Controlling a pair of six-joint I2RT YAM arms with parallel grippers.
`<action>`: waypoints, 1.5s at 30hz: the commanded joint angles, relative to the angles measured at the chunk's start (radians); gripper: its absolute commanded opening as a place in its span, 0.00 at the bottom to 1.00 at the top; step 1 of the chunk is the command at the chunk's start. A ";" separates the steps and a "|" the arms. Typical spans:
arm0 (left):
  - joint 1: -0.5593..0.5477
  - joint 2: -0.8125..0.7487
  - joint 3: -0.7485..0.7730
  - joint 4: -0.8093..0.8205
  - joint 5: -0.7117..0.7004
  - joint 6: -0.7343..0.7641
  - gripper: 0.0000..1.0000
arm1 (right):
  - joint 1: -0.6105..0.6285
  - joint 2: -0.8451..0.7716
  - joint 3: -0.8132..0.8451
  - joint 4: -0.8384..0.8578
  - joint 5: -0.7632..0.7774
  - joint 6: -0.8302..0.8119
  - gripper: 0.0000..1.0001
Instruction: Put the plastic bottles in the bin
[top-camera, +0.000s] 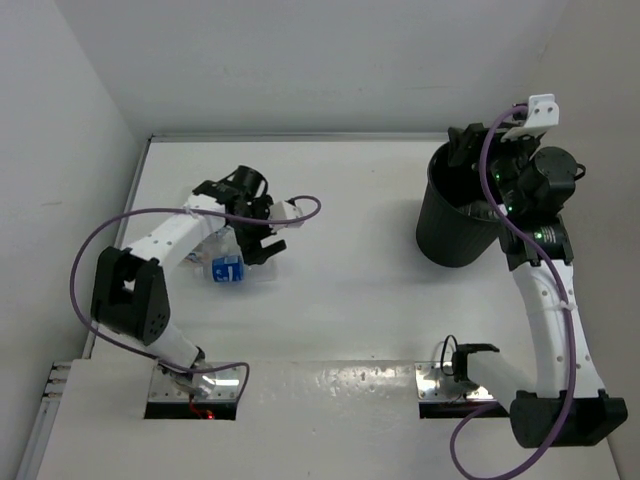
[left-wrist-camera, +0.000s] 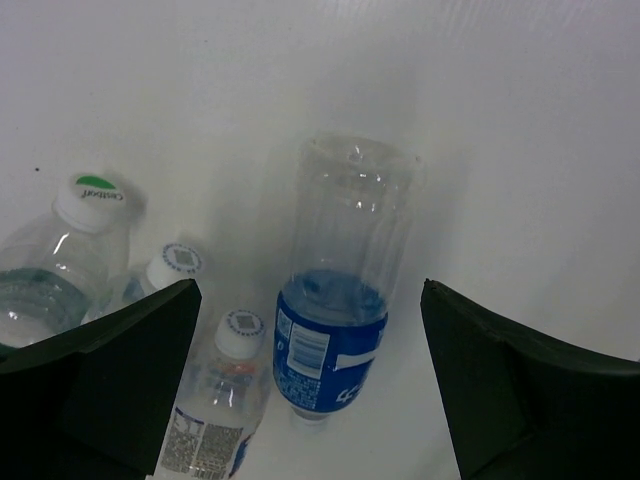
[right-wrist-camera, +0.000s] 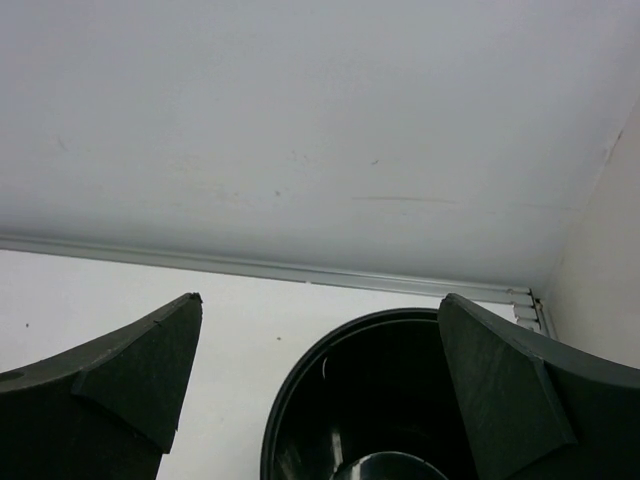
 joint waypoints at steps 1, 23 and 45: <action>-0.034 0.056 -0.015 0.069 -0.091 -0.019 1.00 | 0.034 -0.012 0.039 -0.064 -0.020 -0.017 1.00; -0.091 0.290 0.071 0.097 -0.139 -0.166 0.49 | 0.072 -0.038 0.081 -0.130 -0.024 -0.028 1.00; 0.092 0.112 0.326 1.419 0.803 -1.764 0.23 | 0.451 0.176 0.185 -0.109 -0.382 0.043 0.95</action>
